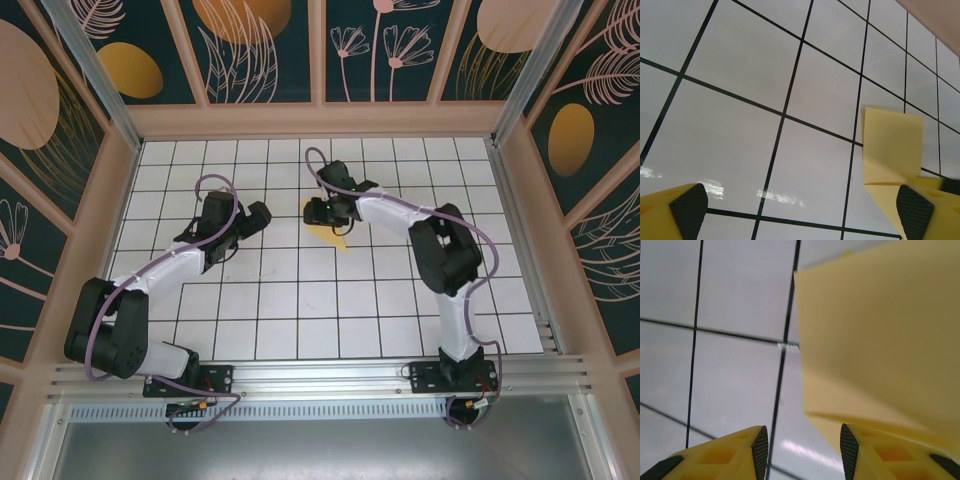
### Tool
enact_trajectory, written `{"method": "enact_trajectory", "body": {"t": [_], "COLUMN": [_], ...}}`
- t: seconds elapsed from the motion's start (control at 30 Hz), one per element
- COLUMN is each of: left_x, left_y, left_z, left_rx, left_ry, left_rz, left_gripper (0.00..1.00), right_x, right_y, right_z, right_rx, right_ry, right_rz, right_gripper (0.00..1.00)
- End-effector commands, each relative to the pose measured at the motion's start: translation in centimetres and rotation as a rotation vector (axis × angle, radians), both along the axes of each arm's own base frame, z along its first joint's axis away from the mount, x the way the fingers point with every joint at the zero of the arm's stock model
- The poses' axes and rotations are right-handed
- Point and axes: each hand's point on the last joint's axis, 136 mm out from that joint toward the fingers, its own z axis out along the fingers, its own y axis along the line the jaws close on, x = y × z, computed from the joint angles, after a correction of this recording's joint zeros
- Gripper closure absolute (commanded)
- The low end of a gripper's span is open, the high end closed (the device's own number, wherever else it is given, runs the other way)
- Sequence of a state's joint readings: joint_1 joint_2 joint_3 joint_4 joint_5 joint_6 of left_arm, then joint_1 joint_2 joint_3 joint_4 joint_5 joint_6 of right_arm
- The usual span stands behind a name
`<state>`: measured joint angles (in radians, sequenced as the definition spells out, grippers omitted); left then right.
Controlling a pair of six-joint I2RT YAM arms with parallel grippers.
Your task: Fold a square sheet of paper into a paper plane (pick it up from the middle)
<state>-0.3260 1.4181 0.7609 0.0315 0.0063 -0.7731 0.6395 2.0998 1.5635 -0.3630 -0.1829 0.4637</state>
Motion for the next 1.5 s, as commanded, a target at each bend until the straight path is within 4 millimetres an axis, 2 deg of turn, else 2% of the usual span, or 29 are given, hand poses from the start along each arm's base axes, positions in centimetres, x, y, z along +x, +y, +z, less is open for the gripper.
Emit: {"method": "enact_trajectory", "body": {"t": [0.0,0.1,0.2,0.4,0.5,0.67,0.73,0.87,0.97,1.0,1.13,1.33,1.47], "left_x": [0.2,0.1,0.2,0.2,0.2,-0.1,-0.2,-0.7,-1.1,-1.2,-1.4,-1.4,-1.6], "left_y": [-0.2,-0.2,-0.3,-0.5,-0.6,-2.0,-2.6,-4.2,-5.4,-5.7,-6.9,-8.0,-8.9], "left_z": [-0.1,-0.1,-0.1,-0.2,-0.7,-0.4,-0.2,-0.3,-0.6,-0.8,-1.3,-2.0,-2.3], "left_rx": [-0.034,-0.034,-0.033,-0.043,-0.047,-0.139,-0.183,-0.286,-0.332,-0.34,-0.343,-0.349,-0.352], "left_ry": [-0.007,-0.007,-0.006,0.002,0.029,0.028,0.026,0.039,0.058,0.064,0.082,0.099,0.109], "left_rz": [-0.002,-0.002,-0.004,-0.013,-0.01,-0.041,-0.057,-0.096,-0.127,-0.134,-0.161,-0.18,-0.2], "left_gripper": [0.01,0.01,0.02,0.02,0.02,0.01,0.01,0.02,0.04,0.04,0.04,0.04,0.04], "right_x": [1.2,1.4,0.7,-3.4,-3.7,-1.8,-1.9,-3.1,-4.0,-3.4,-3.4,-1.4,-1.4], "right_y": [0.7,1.1,1.5,1.9,1.6,-0.4,-1.4,-3.6,-4.1,-5.2,-4.8,-3.8,-4.1], "right_z": [-1.8,-3.0,-3.9,-4.4,-2.3,3.1,4.4,4.0,3.2,2.9,4.0,6.6,6.4], "right_rx": [-0.028,-0.047,-0.053,-0.025,0.016,0.172,0.229,0.269,0.276,0.281,0.337,0.385,0.366], "right_ry": [0.037,0.061,0.09,0.147,0.091,-0.035,-0.063,-0.039,-0.021,-0.014,-0.041,-0.124,-0.126], "right_rz": [-0.048,-0.036,0.004,0.188,0.223,0.12,0.076,-0.028,-0.05,-0.076,-0.053,-0.028,-0.03], "right_gripper": [0.55,0.55,0.55,0.56,0.57,0.58,0.58,0.6,0.61,0.61,0.58,0.46,0.46]}}
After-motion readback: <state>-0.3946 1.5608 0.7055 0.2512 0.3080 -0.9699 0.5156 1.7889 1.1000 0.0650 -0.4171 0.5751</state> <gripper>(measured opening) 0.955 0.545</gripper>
